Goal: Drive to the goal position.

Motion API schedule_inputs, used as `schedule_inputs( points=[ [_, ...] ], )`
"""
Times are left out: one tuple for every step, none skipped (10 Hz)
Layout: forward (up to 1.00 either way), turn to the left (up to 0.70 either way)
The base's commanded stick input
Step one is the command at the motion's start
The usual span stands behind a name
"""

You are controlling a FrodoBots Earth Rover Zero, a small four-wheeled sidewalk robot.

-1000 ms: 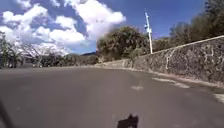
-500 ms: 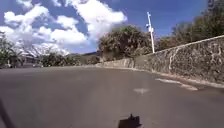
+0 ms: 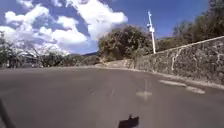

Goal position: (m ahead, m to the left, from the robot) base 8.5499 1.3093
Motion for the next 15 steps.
schedule_inputs(
  points=[
    [0.50,0.00],
    [0.50,0.00],
    [0.50,0.00],
    [0.50,0.00],
    [0.50,0.00],
    [0.50,0.00],
    [0.50,0.00],
    [0.50,0.00],
    [0.50,0.00],
    [0.50,0.00],
    [0.50,0.00],
    [0.50,0.00],
    [0.50,0.00],
    [0.50,0.00],
    [0.50,0.00]
  ],
)
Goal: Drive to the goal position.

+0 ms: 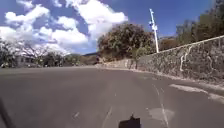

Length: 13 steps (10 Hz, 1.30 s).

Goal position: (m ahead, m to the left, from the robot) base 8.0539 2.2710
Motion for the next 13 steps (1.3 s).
schedule_inputs(
  points=[
    [0.50,0.00],
    [0.50,0.00],
    [0.50,0.00],
    [0.50,0.00],
    [0.50,0.00],
    [0.50,0.00],
    [0.50,0.00],
    [0.50,0.00],
    [0.50,0.00],
    [0.50,0.00],
    [0.50,0.00],
    [0.50,0.00],
    [0.50,0.00]
  ],
)
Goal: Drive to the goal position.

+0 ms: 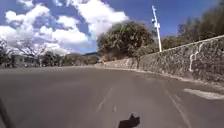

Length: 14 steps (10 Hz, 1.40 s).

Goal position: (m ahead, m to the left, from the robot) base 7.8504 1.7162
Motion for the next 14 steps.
schedule_inputs(
  points=[
    [0.50,0.00],
    [0.50,0.06],
    [0.50,0.19],
    [0.50,0.32],
    [0.50,0.45],
    [0.50,0.33],
    [0.50,0.07],
    [0.50,0.00],
    [0.50,0.00],
    [0.50,0.00],
    [0.50,0.00],
    [0.50,0.00],
    [0.50,0.00],
    [0.50,0.00]
  ],
)
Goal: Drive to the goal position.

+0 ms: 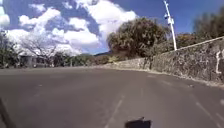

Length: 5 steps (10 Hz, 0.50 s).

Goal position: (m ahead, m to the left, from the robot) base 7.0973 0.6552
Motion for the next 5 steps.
schedule_inputs(
  points=[
    [0.50,0.00],
    [0.50,0.00],
    [0.50,0.00],
    [0.50,0.00],
    [0.50,0.00]
  ],
)
